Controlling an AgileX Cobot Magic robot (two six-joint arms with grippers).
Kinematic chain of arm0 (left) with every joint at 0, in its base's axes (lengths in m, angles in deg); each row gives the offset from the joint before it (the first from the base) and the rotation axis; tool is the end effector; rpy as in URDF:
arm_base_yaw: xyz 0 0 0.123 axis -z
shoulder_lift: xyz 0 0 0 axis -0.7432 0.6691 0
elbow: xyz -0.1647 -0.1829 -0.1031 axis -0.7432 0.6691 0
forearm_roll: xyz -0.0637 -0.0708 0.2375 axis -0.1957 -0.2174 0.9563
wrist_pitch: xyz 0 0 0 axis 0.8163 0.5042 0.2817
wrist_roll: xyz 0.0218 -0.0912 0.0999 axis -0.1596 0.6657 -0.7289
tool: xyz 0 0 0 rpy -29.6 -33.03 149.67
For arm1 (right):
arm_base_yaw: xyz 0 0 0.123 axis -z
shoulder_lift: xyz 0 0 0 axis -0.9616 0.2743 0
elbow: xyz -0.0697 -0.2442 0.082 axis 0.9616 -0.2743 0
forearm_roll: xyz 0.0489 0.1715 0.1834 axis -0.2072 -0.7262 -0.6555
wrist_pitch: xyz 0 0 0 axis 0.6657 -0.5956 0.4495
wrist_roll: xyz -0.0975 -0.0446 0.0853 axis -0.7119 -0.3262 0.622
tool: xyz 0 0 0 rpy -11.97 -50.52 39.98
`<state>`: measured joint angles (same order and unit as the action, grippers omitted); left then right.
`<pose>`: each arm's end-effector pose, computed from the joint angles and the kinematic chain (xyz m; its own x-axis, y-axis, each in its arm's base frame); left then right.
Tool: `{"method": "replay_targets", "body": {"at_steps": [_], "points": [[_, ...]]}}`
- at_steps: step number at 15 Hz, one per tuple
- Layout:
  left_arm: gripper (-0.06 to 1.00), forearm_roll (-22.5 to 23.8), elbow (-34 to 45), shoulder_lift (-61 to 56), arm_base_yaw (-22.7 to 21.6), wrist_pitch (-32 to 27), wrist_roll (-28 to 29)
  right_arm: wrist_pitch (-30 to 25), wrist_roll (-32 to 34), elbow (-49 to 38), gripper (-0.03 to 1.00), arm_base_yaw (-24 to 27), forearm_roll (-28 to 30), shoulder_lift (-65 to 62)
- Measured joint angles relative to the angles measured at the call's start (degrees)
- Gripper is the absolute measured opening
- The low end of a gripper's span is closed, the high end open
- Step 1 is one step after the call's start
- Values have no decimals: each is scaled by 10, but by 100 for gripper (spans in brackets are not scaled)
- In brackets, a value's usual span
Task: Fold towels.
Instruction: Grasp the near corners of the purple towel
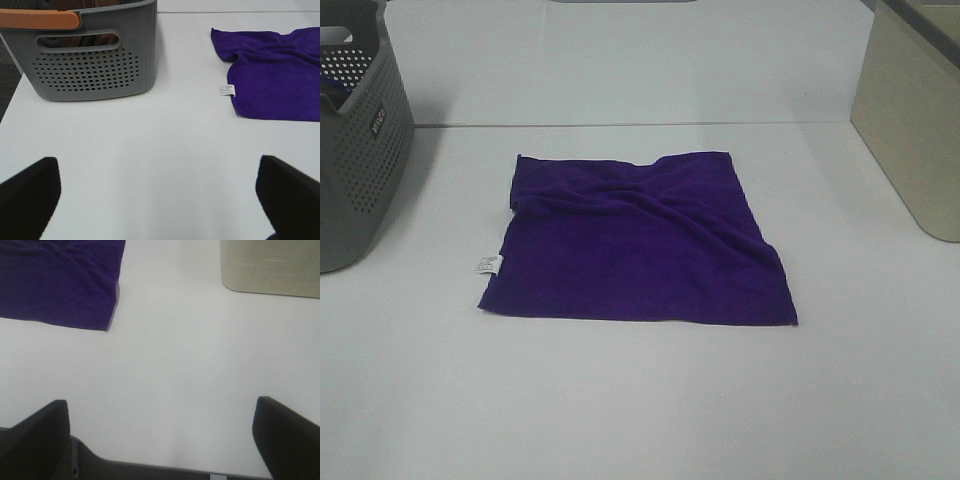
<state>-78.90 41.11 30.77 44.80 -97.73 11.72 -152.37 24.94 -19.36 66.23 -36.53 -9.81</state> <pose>0.0544 -0.0065 0.2633 -0.4483 -0.0413 -0.8929 -0.0009 0.9990 -0.0457 0.0573 0.0080 0.2385 -0.5284 -0.0799 -0.8452 -0.1403 0.9901 -0.0059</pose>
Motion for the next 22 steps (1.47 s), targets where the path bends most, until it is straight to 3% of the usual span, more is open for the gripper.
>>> {"method": "replay_targets", "body": {"at_steps": [22], "points": [[99, 0, 0, 0, 0, 0, 0, 0, -3, 0, 96, 0, -5, 0]]}}
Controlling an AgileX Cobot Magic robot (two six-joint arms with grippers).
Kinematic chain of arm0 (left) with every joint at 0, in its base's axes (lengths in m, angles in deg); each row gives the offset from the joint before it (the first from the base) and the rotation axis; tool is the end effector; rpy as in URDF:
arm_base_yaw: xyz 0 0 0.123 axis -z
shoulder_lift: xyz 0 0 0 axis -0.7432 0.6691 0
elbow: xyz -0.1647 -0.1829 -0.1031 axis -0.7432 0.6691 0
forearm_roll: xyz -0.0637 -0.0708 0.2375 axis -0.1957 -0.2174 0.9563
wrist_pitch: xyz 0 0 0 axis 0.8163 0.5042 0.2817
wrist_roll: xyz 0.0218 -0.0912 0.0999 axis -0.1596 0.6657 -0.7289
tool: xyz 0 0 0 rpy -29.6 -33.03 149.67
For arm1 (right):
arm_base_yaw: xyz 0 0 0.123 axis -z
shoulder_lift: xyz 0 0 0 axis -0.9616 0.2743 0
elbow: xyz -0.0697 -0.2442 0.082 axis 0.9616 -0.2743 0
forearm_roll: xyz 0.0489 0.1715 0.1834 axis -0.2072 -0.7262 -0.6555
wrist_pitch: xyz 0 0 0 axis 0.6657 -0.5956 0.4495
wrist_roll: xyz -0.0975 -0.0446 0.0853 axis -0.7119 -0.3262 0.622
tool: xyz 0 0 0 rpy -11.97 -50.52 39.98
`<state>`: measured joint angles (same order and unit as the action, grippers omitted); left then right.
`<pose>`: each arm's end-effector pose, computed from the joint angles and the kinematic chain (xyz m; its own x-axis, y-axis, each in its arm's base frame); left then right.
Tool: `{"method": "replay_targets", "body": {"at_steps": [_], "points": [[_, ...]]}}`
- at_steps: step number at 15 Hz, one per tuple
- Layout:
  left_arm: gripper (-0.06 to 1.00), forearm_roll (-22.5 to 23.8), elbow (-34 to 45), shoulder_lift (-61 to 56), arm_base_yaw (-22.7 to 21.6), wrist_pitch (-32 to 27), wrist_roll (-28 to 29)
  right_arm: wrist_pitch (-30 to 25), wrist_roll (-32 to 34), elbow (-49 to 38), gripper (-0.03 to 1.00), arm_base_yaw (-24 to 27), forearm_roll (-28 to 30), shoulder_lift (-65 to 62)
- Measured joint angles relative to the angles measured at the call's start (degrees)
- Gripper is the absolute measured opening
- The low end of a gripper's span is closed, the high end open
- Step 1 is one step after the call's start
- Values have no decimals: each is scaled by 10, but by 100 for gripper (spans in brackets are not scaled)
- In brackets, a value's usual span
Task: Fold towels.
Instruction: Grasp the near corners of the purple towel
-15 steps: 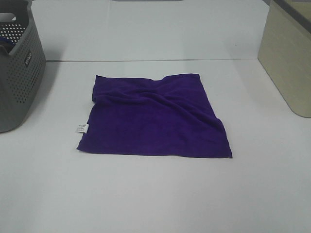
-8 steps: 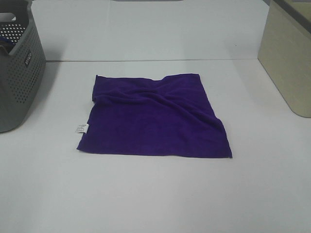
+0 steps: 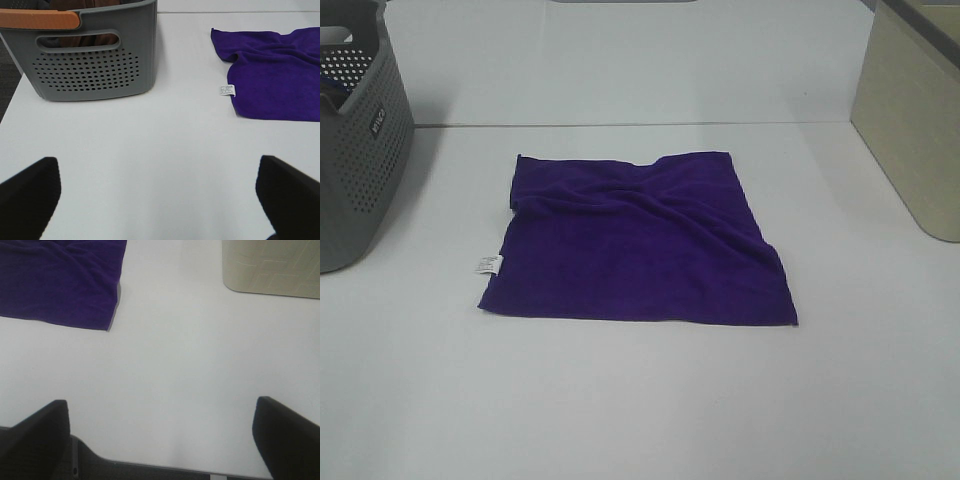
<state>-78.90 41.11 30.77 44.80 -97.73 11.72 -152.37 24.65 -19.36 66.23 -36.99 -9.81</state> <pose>0.0544 -0.0065 0.2633 -0.4483 -0.0413 -0.8929 -0.0009 0.9990 -0.0457 0.0571 0.0089 0.2385 -0.5281 -0.0813 -0.8453 -0.1471 0.9891 -0.0033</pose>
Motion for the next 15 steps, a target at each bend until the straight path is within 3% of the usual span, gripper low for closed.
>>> {"method": "replay_targets", "body": {"at_steps": [15], "points": [[99, 0, 0, 0, 0, 0, 0, 0, -1, 0, 96, 0, 0, 0]]}}
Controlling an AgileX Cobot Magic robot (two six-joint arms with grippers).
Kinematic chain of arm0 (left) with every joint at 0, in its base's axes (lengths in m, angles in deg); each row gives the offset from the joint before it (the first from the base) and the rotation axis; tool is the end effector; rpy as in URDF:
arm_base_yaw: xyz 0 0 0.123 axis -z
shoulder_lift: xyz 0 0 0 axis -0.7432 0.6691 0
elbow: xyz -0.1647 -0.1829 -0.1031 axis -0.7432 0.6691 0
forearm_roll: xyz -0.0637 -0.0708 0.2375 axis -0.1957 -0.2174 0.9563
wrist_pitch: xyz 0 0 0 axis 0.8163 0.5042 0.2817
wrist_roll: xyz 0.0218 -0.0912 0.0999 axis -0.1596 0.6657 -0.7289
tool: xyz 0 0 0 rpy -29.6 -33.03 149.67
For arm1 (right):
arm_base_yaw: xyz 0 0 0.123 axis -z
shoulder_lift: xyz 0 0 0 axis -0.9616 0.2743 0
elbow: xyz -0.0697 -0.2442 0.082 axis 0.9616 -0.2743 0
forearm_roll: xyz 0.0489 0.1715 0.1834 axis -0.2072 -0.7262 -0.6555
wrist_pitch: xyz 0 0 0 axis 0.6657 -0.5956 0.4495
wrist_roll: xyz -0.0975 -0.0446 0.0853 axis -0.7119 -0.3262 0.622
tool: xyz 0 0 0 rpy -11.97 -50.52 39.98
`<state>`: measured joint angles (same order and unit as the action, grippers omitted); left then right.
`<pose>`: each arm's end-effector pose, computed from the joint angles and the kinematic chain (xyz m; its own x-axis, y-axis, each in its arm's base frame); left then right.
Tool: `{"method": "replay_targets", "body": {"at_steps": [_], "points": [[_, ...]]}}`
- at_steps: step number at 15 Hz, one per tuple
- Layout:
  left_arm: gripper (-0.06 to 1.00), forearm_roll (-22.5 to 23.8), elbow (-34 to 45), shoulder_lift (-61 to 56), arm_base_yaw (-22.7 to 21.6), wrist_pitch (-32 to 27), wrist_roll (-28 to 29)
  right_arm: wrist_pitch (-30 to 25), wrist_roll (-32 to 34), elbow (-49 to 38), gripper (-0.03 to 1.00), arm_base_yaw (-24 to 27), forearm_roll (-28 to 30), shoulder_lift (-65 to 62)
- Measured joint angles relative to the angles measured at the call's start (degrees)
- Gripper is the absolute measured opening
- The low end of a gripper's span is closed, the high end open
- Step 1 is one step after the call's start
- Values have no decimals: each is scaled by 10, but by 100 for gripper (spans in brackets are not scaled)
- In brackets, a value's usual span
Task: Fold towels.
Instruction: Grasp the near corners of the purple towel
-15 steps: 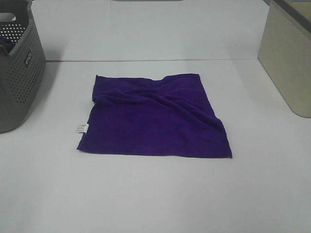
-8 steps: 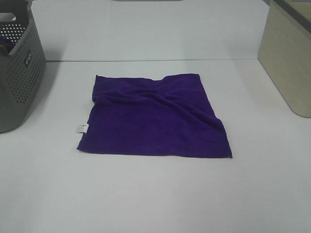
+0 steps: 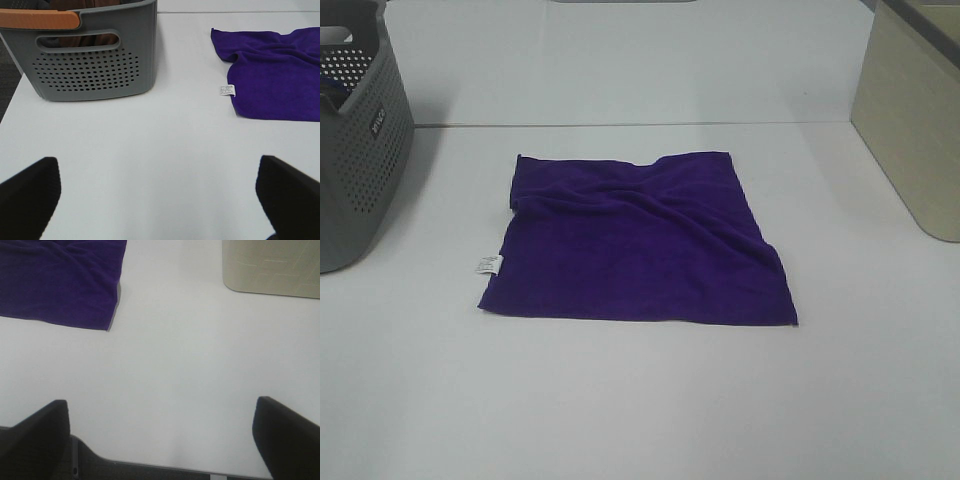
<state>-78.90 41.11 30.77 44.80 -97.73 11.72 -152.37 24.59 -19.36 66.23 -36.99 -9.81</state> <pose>0.0544 -0.0065 0.2633 -0.4483 -0.0413 -0.8929 -0.0009 0.9990 -0.0457 0.0571 0.0089 0.2385 -0.5279 -0.0824 -0.8453 -0.1476 0.9890 -0.0042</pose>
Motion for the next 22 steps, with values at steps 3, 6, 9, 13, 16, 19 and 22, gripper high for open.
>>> {"method": "replay_targets", "body": {"at_steps": [3, 6, 9, 13, 16, 19, 22], "points": [[99, 0, 0, 0, 0, 0, 0, 0, 0, -2, 96, 0, 0, 0], [99, 0, 0, 0, 0, 0, 0, 0, 0, -2, 96, 0, 0, 0], [99, -1, -2, 6, 0, -6, -1, 5, -3, -1, 96, 0, -3, 0], [99, -3, -147, 260, 0, -57, -10, -35, 13, 96, 96, 0, -9, 227], [99, -59, -232, 503, 0, -56, -44, -5, -23, 207, 96, 0, -49, 531], [99, -166, -250, 693, 0, 3, -139, 72, -144, 282, 96, 1, -191, 749], [99, -227, -253, 831, 47, 80, -197, 99, -266, 296, 95, 1, -333, 867]]}}
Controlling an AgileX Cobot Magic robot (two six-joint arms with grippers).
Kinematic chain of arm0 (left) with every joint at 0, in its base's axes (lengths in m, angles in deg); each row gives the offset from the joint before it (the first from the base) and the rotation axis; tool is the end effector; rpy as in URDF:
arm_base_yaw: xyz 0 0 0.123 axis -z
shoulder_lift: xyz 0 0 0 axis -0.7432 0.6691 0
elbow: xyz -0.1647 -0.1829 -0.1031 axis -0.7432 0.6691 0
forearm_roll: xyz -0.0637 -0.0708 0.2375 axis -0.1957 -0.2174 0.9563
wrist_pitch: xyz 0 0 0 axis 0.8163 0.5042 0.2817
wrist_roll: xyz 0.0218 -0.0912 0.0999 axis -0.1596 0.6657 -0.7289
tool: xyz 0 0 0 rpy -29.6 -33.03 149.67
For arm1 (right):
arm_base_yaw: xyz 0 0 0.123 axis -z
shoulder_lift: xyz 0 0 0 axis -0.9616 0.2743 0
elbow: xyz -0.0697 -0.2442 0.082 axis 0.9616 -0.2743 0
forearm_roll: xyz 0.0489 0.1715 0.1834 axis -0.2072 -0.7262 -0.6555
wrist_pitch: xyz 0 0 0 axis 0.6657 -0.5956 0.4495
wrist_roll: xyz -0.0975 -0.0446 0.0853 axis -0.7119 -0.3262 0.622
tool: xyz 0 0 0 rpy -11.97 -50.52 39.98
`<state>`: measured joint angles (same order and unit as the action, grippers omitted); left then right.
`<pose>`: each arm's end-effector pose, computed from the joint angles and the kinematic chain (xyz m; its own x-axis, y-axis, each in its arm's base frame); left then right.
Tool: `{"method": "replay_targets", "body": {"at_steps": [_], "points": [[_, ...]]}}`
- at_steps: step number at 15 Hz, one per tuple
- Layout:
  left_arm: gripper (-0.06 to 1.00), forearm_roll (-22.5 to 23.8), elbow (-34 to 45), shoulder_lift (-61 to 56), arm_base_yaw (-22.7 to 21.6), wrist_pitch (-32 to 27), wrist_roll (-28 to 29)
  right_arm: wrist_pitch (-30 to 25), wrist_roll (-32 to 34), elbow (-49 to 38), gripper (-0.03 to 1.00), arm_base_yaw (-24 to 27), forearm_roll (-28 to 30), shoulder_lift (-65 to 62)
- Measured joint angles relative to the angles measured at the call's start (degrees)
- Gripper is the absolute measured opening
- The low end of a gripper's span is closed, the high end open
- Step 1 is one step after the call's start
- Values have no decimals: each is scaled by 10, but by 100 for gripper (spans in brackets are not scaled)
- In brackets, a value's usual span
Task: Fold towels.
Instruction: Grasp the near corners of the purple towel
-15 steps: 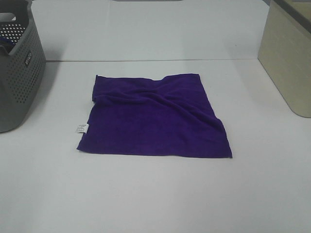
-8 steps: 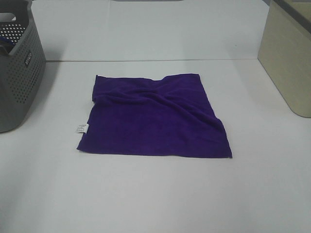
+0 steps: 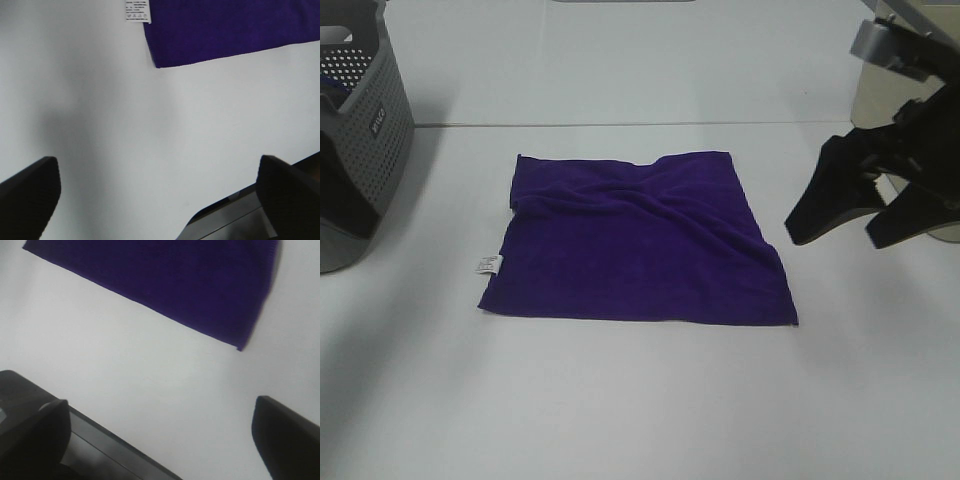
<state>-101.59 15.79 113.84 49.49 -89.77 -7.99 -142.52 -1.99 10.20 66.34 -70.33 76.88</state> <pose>0.2840 -0.0580 0.1897 -0.9458 0.0905 -0.3119 0.1979 0.9220 -0.3327 0.2830 0.1007 0.1799 -0.9254 -0.2166 -0.3110 -0.3349 0.8515 0.4034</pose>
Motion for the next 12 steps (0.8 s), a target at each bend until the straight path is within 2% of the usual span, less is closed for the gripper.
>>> {"method": "replay_targets", "body": {"at_steps": [2, 3, 4, 5, 8, 12], "points": [[99, -5, -14, 64, 33, 37, -6, 2, -42, 0, 95, 9, -50, 44], [99, -10, -32, 101, 44, 53, -7, 2, -66, 0, 95, 29, -83, 67], [99, -13, -73, 171, 46, 64, -8, 13, -106, 0, 95, 87, -139, 104], [99, -16, -89, 202, 46, 64, -13, 21, -123, 1, 95, 99, -152, 121], [99, -20, -126, 269, 49, 65, -14, 40, -140, 1, 95, 100, -162, 188], [99, -29, -131, 297, 50, 80, -14, 53, -140, 1, 95, 100, -148, 214]]}}
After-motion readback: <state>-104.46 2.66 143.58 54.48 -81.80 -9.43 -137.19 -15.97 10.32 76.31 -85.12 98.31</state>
